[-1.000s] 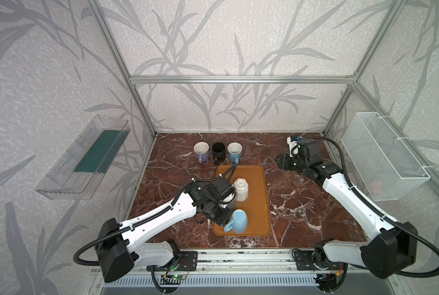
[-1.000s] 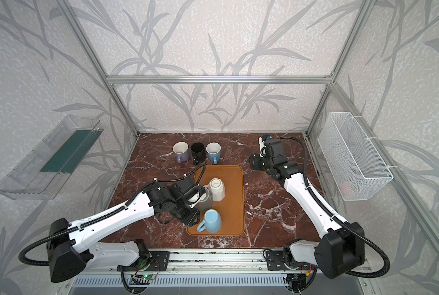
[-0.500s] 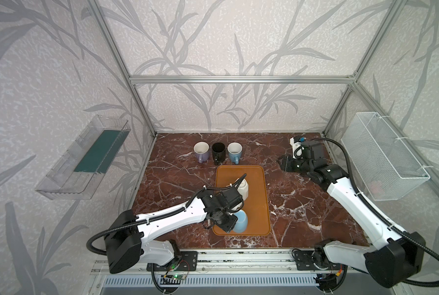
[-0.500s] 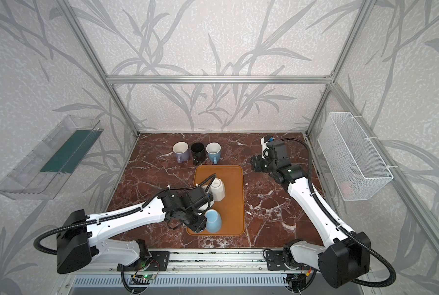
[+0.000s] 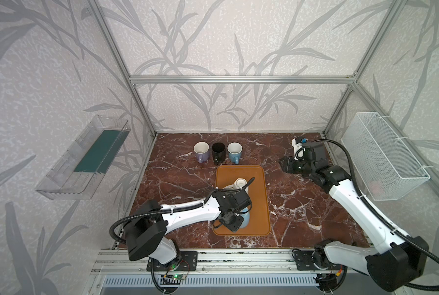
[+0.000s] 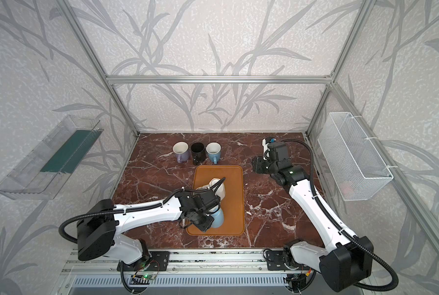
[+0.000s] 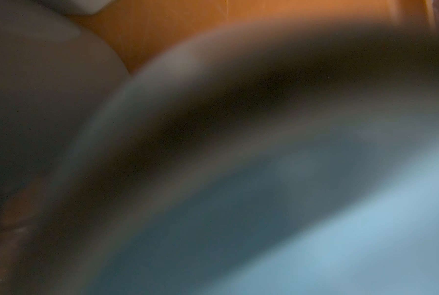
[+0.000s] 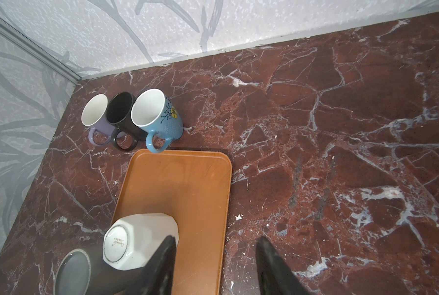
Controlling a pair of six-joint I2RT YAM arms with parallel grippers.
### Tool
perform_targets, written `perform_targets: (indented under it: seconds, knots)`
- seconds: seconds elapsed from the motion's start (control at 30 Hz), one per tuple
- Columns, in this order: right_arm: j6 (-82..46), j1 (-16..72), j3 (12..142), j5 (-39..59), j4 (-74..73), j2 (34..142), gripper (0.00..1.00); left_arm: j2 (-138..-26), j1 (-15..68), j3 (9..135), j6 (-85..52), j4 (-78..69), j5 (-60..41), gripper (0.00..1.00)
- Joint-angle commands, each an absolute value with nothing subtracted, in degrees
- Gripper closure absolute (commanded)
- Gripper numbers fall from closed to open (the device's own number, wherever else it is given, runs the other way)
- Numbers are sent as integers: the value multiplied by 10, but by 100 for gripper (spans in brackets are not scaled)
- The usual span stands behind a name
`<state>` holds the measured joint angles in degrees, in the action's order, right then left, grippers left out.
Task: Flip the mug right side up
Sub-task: 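Lower the left gripper onto the upside-down light blue mug and grasp it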
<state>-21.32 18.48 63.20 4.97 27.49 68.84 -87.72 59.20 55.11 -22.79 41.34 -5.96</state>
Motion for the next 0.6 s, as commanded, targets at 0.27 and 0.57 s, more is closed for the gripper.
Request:
perform_targets:
  seconds: [0.27, 0.57]
  knots:
    - [-211, 184, 626, 35, 293, 664, 48, -894, 594, 574, -225, 403, -13, 73]
    - [-214, 184, 621, 35, 293, 658, 48, -879, 594, 566, -226, 399, -17, 82]
